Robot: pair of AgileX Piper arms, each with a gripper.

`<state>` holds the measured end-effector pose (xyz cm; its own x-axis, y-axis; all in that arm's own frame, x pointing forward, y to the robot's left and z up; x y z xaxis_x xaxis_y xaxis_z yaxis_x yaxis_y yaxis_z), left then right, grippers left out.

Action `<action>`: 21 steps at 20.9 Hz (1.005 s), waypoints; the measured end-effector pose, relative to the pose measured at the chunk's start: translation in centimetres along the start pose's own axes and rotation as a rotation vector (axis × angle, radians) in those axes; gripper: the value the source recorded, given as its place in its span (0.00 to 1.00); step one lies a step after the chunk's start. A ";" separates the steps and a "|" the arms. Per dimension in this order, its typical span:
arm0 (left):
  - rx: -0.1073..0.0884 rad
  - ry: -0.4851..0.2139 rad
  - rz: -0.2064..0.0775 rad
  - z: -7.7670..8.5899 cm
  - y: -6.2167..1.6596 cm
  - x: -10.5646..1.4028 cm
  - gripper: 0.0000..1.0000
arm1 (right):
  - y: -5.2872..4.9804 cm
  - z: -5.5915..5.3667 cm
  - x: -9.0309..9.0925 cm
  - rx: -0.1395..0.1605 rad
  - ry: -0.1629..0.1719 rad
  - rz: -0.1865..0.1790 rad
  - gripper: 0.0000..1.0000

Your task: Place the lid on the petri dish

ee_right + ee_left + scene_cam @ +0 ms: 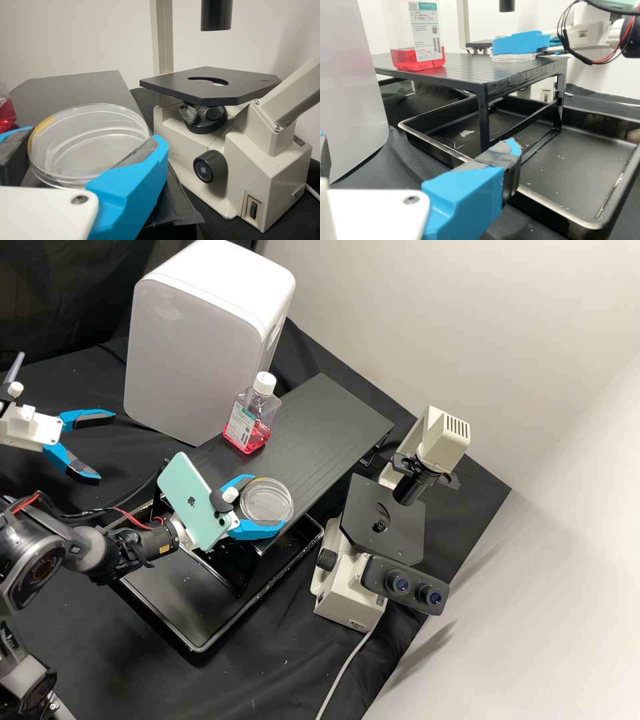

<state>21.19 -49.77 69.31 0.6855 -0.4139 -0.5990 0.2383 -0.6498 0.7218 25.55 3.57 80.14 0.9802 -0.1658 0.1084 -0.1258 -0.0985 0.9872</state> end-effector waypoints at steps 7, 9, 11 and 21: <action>0.000 0.000 0.000 0.0 0.00 0.0 1.00 | 0.1 0.0 0.0 0.000 0.001 0.002 1.00; 0.000 0.000 0.000 0.0 0.00 0.0 1.00 | 0.0 0.0 0.0 -0.004 -0.001 0.001 1.00; 0.000 0.000 0.000 0.0 0.00 0.0 1.00 | 0.0 0.0 0.0 -0.013 -0.003 -0.003 1.00; 0.000 0.000 0.000 0.0 0.00 0.0 1.00 | -0.1 0.0 -0.1 -0.046 -0.016 0.002 1.00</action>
<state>21.19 -49.77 69.31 0.6855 -0.4139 -0.5990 0.2383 -0.6498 0.7218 25.46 3.60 80.03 0.9772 -0.1821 0.1093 -0.1207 -0.0528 0.9913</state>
